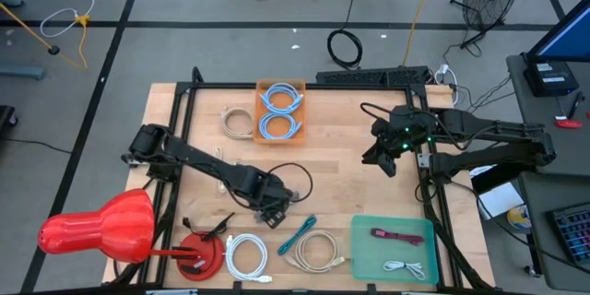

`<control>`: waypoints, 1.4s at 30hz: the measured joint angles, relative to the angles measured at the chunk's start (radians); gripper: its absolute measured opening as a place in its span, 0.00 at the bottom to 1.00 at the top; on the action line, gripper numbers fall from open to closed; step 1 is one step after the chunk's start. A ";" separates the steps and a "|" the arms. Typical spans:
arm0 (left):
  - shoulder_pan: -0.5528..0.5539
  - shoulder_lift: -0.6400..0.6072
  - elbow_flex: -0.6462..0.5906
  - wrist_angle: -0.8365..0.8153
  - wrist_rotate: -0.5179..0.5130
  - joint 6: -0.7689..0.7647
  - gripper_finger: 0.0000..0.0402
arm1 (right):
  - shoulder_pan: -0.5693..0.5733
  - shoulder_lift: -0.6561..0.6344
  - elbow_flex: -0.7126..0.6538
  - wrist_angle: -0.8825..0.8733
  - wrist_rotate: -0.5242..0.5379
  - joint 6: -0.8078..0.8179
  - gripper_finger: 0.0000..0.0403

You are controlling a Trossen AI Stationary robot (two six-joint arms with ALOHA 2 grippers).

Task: Pick & Place USB Port
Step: Put the white patterned usb cable into the blue bin

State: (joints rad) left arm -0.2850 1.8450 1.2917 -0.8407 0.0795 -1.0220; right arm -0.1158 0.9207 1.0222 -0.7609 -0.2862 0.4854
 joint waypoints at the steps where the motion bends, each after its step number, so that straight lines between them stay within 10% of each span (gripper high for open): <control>1: -0.001 0.000 -0.009 0.013 0.009 0.003 0.57 | 0.000 0.000 0.000 0.000 0.001 0.000 0.23; 16: 0.007 0.000 -0.144 0.200 0.010 -0.004 0.45 | 0.000 0.000 0.000 0.000 0.038 0.008 0.23; 23: 0.042 -0.007 -0.240 0.313 0.098 0.042 0.08 | 0.000 0.001 0.000 0.028 0.057 0.025 0.23; 27: 0.075 -0.021 -0.226 0.319 0.109 0.049 0.04 | 0.000 0.001 0.000 0.056 0.058 0.034 0.23; 42: 0.147 -0.353 -0.053 0.710 -0.405 0.164 0.02 | -0.001 0.007 0.000 0.599 0.155 0.176 0.23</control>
State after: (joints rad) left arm -0.1379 1.4921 1.2388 -0.1311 -0.3252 -0.8582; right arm -0.1165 0.9278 1.0221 -0.1619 -0.1310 0.6616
